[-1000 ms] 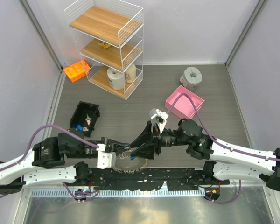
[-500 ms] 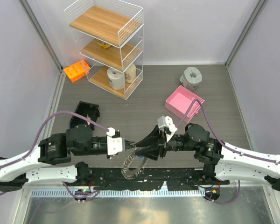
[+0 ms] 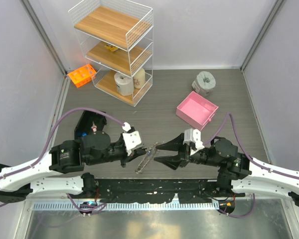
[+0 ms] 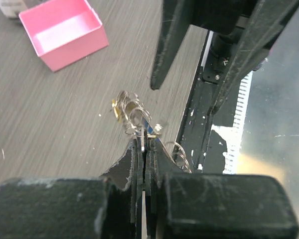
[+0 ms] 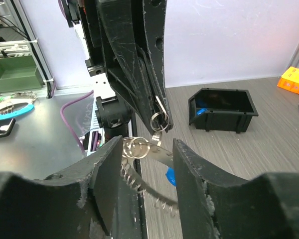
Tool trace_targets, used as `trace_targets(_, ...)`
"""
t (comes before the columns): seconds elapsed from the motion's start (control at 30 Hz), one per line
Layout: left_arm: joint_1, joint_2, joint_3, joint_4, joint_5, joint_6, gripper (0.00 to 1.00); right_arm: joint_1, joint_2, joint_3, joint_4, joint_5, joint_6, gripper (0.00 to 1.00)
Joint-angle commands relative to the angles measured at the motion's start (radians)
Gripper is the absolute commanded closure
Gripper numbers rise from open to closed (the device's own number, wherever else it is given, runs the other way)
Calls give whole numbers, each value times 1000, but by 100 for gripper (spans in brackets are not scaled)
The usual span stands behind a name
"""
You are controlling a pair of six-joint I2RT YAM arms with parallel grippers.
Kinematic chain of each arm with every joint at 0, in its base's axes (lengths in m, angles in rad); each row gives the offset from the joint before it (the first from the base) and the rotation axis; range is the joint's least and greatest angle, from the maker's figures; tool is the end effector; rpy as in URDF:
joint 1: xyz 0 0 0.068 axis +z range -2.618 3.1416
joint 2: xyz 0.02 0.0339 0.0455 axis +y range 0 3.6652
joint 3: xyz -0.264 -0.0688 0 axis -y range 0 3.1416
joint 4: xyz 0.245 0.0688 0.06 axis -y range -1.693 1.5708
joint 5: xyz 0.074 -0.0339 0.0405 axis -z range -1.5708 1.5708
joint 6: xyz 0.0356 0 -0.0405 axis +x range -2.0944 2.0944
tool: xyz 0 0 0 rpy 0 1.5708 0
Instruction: Remove the keys from the keyring
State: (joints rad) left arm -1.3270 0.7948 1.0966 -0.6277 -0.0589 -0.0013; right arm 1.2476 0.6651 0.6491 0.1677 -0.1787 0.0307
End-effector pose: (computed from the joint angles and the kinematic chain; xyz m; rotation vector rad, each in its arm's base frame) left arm 0.0394 -0.1499 0.3970 1.1895 1.5920 -0.8328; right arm 0.0467 0.1594 0.3490 -1.0002 1.1581 1.1666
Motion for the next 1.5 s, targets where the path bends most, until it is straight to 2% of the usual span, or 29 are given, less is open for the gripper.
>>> trace_targets(0.0, -1, 20, 60, 31, -90, -146, 100, 4, -7, -38, 25, 36, -2, 52)
trace_targets(0.13, -1, 18, 46, 46, -117, -210, 100, 4, 1, -69, 62, 65, 18, 54)
trace_targets(0.23, -1, 17, 29, 56, -136, -233, 100, 4, 21, -75, 70, 94, 32, 51)
trace_targets(0.5, -1, -16, -27, 114, -65, -197, 100, 4, 27, -94, 107, 114, 15, 52)
trace_targets(0.77, -1, -8, -30, 123, -15, -163, 100, 4, 70, -71, 135, 159, -11, 60)
trace_targets(1.07, -1, -6, -24, 126, 39, -141, 100, 4, 108, -49, 151, 130, -26, 62)
trace_targets(1.33, -3, -12, -20, 114, 42, -128, 100, 4, 100, -43, 154, 119, -26, 63)
trace_targets(1.47, -1, -23, -20, 111, 16, -134, 100, 4, 42, -46, 116, 153, -25, 62)
